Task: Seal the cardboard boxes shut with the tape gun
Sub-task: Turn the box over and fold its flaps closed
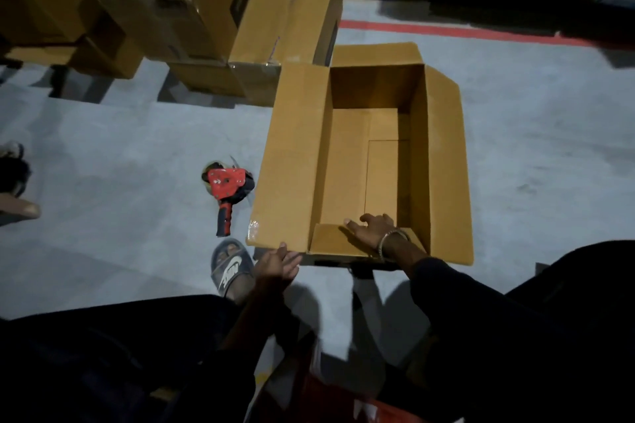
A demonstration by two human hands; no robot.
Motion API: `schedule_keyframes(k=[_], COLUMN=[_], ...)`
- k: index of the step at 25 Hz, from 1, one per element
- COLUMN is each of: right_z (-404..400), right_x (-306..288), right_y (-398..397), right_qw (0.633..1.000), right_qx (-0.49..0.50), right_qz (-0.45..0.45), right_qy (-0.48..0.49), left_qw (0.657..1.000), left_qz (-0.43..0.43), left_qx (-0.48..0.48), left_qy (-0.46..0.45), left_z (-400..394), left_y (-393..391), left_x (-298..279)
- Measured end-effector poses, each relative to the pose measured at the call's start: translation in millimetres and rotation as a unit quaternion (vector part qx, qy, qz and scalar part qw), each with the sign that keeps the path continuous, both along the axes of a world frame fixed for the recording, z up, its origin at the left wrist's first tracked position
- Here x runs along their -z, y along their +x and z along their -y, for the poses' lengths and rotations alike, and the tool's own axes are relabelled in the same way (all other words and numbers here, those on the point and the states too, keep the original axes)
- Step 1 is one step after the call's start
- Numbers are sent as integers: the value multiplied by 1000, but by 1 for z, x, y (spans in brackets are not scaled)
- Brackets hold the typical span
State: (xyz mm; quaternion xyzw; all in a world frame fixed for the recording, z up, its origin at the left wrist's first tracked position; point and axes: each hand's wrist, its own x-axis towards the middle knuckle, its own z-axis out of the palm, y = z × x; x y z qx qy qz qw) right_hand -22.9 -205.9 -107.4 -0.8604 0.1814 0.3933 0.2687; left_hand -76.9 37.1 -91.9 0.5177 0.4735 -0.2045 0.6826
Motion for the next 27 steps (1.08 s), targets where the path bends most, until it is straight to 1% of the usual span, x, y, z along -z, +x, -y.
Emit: schedule_keyframes(k=[2, 3, 5, 7, 8, 10, 12, 14, 16, 17, 18, 20, 21, 23, 25, 27], right_z=[-10, -11, -8, -2, 0, 4, 4, 2, 1, 1, 4, 18, 28, 49, 71, 93], right_x=[8, 9, 13, 13, 10, -3, -26, -51, -73, -79, -80, -78, -77, -75, -71, -68], right_y=[8, 12, 22, 28, 30, 29, 22, 6, -10, -16, -23, -32, -35, -33, -17, 18], right_qw=[997, 996, 995, 995, 995, 986, 963, 933, 908, 904, 908, 928, 935, 941, 951, 961], right_qx=[-64, -76, -85, -81, -75, -89, -109, -116, -141, -153, -158, -133, -113, -82, -67, -61], right_qz=[-6, -13, -24, -15, 13, 112, 214, 303, 349, 349, 333, 286, 273, 255, 222, 197], right_qy=[-30, -40, -54, -62, -64, -88, -121, -154, -186, -193, -197, -199, -198, -207, -202, -187], left_qw=[999, 998, 993, 992, 992, 991, 986, 984, 980, 977, 971, 948, 932, 900, 858, 799], left_qz=[6, 7, -5, -16, -6, 17, 48, 72, 80, 74, 65, 54, 65, 117, 162, 192], left_qx=[-39, -67, -114, -124, -121, -118, -119, -119, -113, -98, -74, 17, 73, 180, 280, 365], left_qy=[-12, -14, 7, 32, 36, 67, 106, 110, 141, 176, 216, 312, 348, 378, 400, 437], left_z=[-5, -12, -29, -44, -47, -46, -43, -38, -30, -26, -22, -14, -11, -1, 12, 21], left_y=[7, 13, 24, 31, 30, 26, 23, 20, 20, 20, 18, 14, 13, 12, 20, 42], left_x=[4, 7, 17, 29, 28, 21, 15, 1, -21, -34, -46, -65, -67, -63, -50, -37])
